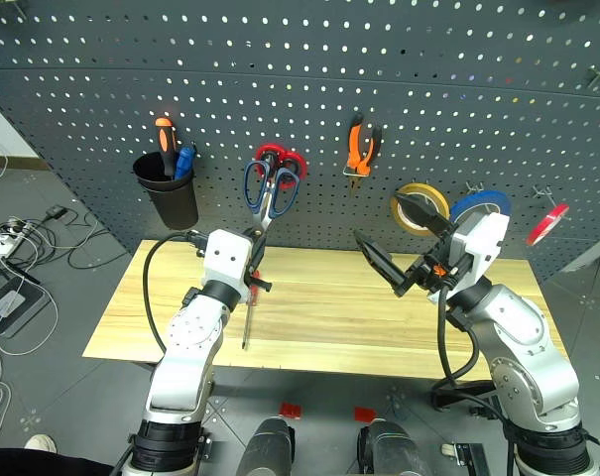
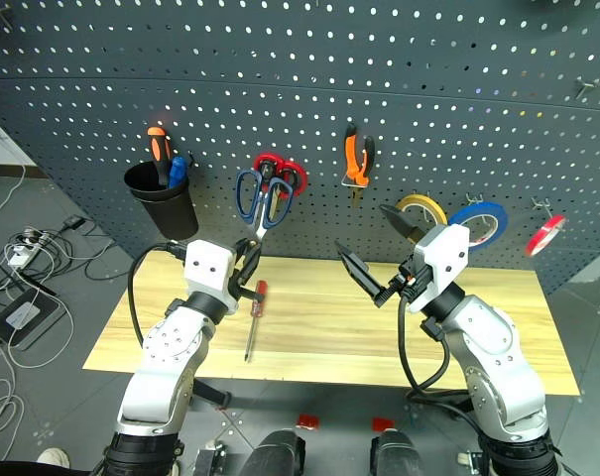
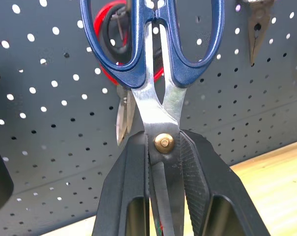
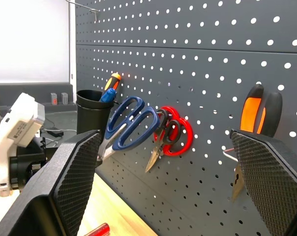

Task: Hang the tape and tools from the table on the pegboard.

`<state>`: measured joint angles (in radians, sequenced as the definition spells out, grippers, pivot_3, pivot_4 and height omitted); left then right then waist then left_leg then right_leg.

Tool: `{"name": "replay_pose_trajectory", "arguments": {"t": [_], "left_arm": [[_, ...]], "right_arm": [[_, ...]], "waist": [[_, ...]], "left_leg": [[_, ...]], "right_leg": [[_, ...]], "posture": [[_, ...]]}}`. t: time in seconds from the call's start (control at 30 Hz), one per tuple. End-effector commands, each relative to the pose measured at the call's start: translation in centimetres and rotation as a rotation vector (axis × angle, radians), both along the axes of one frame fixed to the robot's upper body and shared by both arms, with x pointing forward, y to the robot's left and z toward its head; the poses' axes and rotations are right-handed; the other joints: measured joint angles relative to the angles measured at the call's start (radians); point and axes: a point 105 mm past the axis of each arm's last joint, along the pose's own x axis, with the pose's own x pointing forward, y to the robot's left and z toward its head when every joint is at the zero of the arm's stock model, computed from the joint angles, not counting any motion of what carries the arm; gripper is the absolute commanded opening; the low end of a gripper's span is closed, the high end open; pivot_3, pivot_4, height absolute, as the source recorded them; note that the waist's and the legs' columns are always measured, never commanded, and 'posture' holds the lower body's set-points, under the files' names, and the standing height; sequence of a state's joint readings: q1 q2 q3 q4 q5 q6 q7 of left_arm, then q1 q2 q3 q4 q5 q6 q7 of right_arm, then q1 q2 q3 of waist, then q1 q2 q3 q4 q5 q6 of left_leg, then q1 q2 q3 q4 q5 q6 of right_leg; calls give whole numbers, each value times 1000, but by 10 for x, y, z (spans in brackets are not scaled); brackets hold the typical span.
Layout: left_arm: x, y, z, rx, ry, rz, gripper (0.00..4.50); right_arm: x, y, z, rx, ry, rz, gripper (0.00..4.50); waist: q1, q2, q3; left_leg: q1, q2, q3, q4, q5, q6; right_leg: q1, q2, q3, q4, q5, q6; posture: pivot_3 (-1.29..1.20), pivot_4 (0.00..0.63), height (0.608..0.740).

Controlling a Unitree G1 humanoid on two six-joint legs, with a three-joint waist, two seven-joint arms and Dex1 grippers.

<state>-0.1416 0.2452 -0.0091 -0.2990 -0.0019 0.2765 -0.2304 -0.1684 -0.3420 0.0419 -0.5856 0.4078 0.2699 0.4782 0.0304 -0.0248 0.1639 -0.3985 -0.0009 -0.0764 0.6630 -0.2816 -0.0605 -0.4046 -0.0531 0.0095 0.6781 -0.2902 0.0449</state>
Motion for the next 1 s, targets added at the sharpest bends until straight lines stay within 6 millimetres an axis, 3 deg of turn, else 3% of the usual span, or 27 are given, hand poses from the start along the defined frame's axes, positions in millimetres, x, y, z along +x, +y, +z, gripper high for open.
{"name": "replay_pose_trajectory", "arguments": {"t": [0.03,0.37,0.53,0.7,0.87,1.0], "left_arm": [[0,-1,11,-5,-39,-4,1497],[0,1,10,-15,-29,1,4429],[-3,10,-7,-61,52,55,4471],[-9,26,-24,-60,136,140,4471],[-9,55,-44,-62,256,272,4471],[-2,68,-46,-59,307,310,4471]], "right_arm": [[-7,1,10,8,-45,7,4500],[-6,-1,7,1,-36,7,4500],[-10,0,0,-47,-34,38,4500],[-9,0,-23,-137,33,73,4500],[1,8,-45,-227,100,99,4500],[8,19,-46,-245,104,122,4500]], "waist": [[0,0,0],[-1,0,0],[-3,0,1],[-5,-1,10],[-7,0,39],[-8,0,70]], "left_leg": [[0,0,0,0,0,0],[0,0,0,0,0,1],[0,0,0,0,-1,1],[1,0,-1,0,-1,3],[3,0,-2,1,-2,4],[3,0,-3,1,-2,4]], "right_leg": [[0,0,0,0,0,0],[0,0,0,0,0,0],[0,0,1,0,0,0],[1,0,1,1,0,0],[2,0,2,1,-1,0],[1,0,3,2,-1,0]], "posture": [[93,160,740],[93,166,740],[88,190,740],[97,239,740],[102,284,740],[104,322,740]]}}
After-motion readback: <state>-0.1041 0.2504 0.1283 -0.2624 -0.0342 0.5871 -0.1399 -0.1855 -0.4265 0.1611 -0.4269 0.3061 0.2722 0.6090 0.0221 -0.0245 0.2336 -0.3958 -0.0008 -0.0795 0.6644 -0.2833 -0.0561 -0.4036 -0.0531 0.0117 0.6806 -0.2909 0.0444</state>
